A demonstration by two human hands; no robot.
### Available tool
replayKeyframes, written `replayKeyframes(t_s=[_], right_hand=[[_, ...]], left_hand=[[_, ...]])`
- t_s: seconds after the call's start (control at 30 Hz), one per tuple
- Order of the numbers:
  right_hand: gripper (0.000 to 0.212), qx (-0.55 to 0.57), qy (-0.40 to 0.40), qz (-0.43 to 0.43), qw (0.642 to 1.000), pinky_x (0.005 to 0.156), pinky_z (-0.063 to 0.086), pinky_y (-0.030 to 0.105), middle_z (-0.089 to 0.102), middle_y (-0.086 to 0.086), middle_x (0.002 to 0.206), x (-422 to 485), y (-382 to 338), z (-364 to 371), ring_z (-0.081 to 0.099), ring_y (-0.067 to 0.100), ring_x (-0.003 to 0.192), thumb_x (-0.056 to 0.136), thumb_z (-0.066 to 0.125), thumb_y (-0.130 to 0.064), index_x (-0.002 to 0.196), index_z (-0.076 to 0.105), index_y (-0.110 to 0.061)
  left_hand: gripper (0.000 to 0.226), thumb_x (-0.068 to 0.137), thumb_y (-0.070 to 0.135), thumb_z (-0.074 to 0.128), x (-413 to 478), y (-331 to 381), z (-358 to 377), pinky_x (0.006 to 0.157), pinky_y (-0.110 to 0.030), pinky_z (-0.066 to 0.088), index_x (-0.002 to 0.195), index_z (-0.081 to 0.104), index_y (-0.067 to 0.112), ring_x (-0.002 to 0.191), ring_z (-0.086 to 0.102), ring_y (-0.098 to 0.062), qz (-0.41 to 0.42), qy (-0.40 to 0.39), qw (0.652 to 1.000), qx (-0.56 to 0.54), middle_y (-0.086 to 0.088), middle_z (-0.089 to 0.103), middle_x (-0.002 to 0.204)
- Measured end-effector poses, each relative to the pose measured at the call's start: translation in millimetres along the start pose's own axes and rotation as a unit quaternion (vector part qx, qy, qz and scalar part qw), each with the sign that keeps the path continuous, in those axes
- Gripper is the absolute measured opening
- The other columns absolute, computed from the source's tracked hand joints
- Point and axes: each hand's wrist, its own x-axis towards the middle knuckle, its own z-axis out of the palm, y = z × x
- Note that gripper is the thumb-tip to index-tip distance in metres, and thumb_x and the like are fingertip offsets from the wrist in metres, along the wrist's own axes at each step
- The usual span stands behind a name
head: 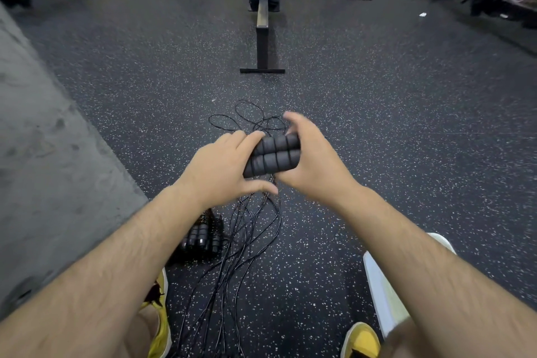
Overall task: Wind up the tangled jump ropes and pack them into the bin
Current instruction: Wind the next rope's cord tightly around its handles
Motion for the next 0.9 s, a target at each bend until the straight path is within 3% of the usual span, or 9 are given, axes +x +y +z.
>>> replayKeyframes(t_s=[0.1, 0.2, 0.27, 0.37, 0.43, 0.53, 0.67, 0.8, 0.9], right_hand=[[0.122, 0.160, 0.026, 0.088, 0.983, 0.090, 0.052, 0.020, 0.053, -0.008, 0.120, 4.7, 8.0, -1.5, 0.064, 0.005, 0.098, 0.073, 0.088, -0.019, 0.157, 0.001, -0.029], [0.083, 0.160, -0.038, 0.169, 0.972, 0.092, 0.056, 0.037, 0.062, -0.006, 0.119, 8.7, 19.8, 9.0, 0.067, 0.017, 0.104, 0.079, 0.083, -0.018, 0.147, 0.034, -0.028], [0.055, 0.121, -0.133, 0.155, 0.971, 0.093, 0.053, 0.032, 0.063, -0.007, 0.121, 3.0, 13.8, 28.4, 0.064, 0.018, 0.111, 0.081, 0.079, -0.018, 0.128, 0.051, -0.027], [0.062, 0.118, -0.233, 0.129, 0.957, 0.097, 0.048, 0.029, 0.061, -0.010, 0.129, -8.6, -10.3, 71.7, 0.057, 0.009, 0.112, 0.078, 0.080, -0.039, 0.133, 0.054, -0.026], [0.061, 0.146, -0.239, 0.118, 0.953, 0.094, 0.053, 0.033, 0.067, -0.009, 0.121, -14.7, -25.4, 95.3, 0.063, 0.013, 0.108, 0.075, 0.078, -0.050, 0.128, 0.058, -0.027], [0.033, 0.200, -0.228, 0.117, 0.946, 0.078, 0.055, 0.030, 0.072, -0.001, 0.108, -18.0, -36.6, 104.9, 0.067, 0.017, 0.095, 0.085, 0.074, -0.030, 0.115, 0.065, -0.021], [0.023, 0.245, -0.198, 0.109, 0.943, 0.066, 0.048, 0.015, 0.069, -0.005, 0.089, -21.6, -41.0, 105.3, 0.063, -0.004, 0.074, 0.085, 0.074, -0.012, 0.106, 0.064, -0.011], [0.027, 0.161, -0.196, 0.086, 0.963, 0.064, 0.038, 0.009, 0.067, 0.007, 0.109, -21.3, -45.3, 94.3, 0.060, 0.004, 0.085, 0.094, 0.060, -0.009, 0.120, 0.060, -0.003], [0.012, 0.146, -0.227, 0.065, 0.961, 0.050, 0.037, 0.009, 0.064, -0.004, 0.083, -13.4, -39.3, 66.8, 0.050, -0.006, 0.052, 0.099, 0.053, -0.007, 0.098, 0.063, -0.014]], left_hand=[[0.092, 0.076, 0.088, 0.048, 1.1, -2.5, -11.6, 0.076, -0.043, 0.054, 0.142, 0.044, 0.023, 0.103, 0.058, -0.024, -0.022, 0.041, 0.999, 0.009, 0.001, 0.056, 0.113], [0.088, 0.080, 0.085, 0.048, -0.4, -3.6, -17.6, 0.074, -0.043, 0.055, 0.142, 0.042, 0.023, 0.104, 0.057, -0.023, -0.037, 0.061, 0.997, 0.006, 0.001, 0.055, 0.113], [0.089, 0.079, 0.085, 0.048, -1.0, -1.3, -18.3, 0.073, -0.043, 0.055, 0.143, 0.042, 0.023, 0.103, 0.057, -0.024, -0.036, 0.071, 0.997, 0.000, 0.001, 0.055, 0.113], [0.092, 0.077, 0.086, 0.047, -1.8, 4.6, -17.0, 0.074, -0.043, 0.054, 0.144, 0.043, 0.023, 0.104, 0.057, -0.024, -0.030, 0.079, 0.996, -0.006, 0.001, 0.056, 0.113], [0.091, 0.078, 0.086, 0.048, -3.7, 5.6, -17.2, 0.076, -0.042, 0.053, 0.144, 0.043, 0.024, 0.105, 0.057, -0.022, -0.024, 0.079, 0.997, -0.009, 0.002, 0.057, 0.114], [0.090, 0.078, 0.086, 0.050, -7.2, 1.0, -19.6, 0.077, -0.042, 0.055, 0.143, 0.045, 0.024, 0.103, 0.057, -0.022, -0.016, 0.088, 0.996, -0.030, 0.003, 0.057, 0.111], [0.088, 0.077, 0.083, 0.053, -11.3, 1.4, -21.9, 0.080, -0.040, 0.053, 0.144, 0.045, 0.026, 0.104, 0.056, -0.019, -0.015, 0.090, 0.993, -0.079, 0.006, 0.056, 0.111], [0.087, 0.077, 0.083, 0.055, -11.5, 9.7, -22.6, 0.082, -0.040, 0.052, 0.144, 0.044, 0.029, 0.106, 0.055, -0.019, 0.003, 0.076, 0.991, -0.107, 0.008, 0.055, 0.112], [0.087, 0.075, 0.082, 0.060, -13.8, -0.4, -27.4, 0.087, -0.037, 0.049, 0.145, 0.044, 0.032, 0.107, 0.053, -0.016, 0.012, 0.072, 0.988, -0.134, 0.011, 0.053, 0.111]])
